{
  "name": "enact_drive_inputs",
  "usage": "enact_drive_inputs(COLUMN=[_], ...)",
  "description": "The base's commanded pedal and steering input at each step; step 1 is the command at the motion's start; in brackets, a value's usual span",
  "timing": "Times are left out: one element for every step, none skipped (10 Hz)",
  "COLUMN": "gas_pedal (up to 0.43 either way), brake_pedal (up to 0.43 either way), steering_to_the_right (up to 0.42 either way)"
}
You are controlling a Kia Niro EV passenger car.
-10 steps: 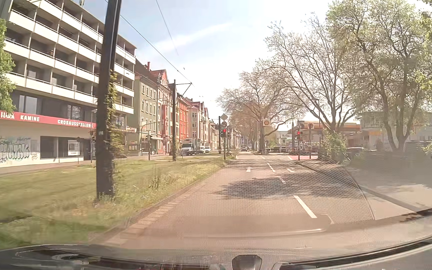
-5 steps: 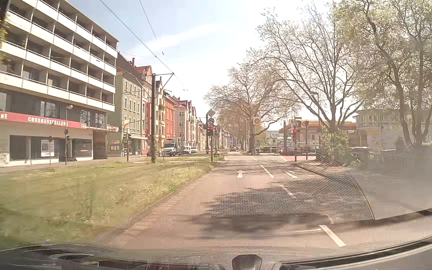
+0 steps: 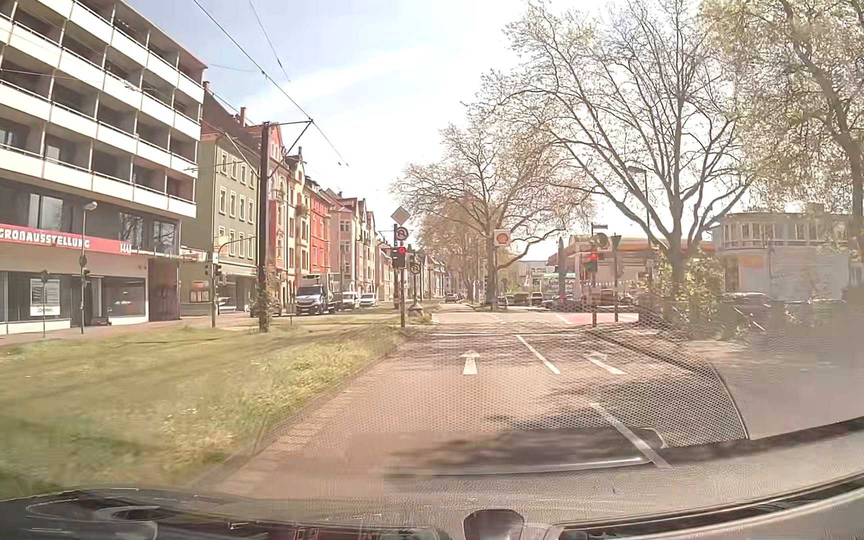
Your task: Follow the waypoints while adhering to traffic rules and regulations
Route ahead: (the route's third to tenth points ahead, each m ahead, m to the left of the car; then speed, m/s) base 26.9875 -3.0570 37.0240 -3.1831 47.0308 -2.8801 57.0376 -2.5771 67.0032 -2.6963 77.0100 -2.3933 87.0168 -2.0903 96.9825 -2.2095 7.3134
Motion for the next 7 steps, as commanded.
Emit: enact_drive_inputs(gas_pedal=[0.0, 0.0, 0.0, 0.0, 0.0, 0.0, 0.0], brake_pedal=[0.146, 0.152, 0.159, 0.171, 0.177, 0.183, 0.183], steering_to_the_right=[0.023, 0.023, 0.023, 0.023, 0.022, 0.021, 0.021])
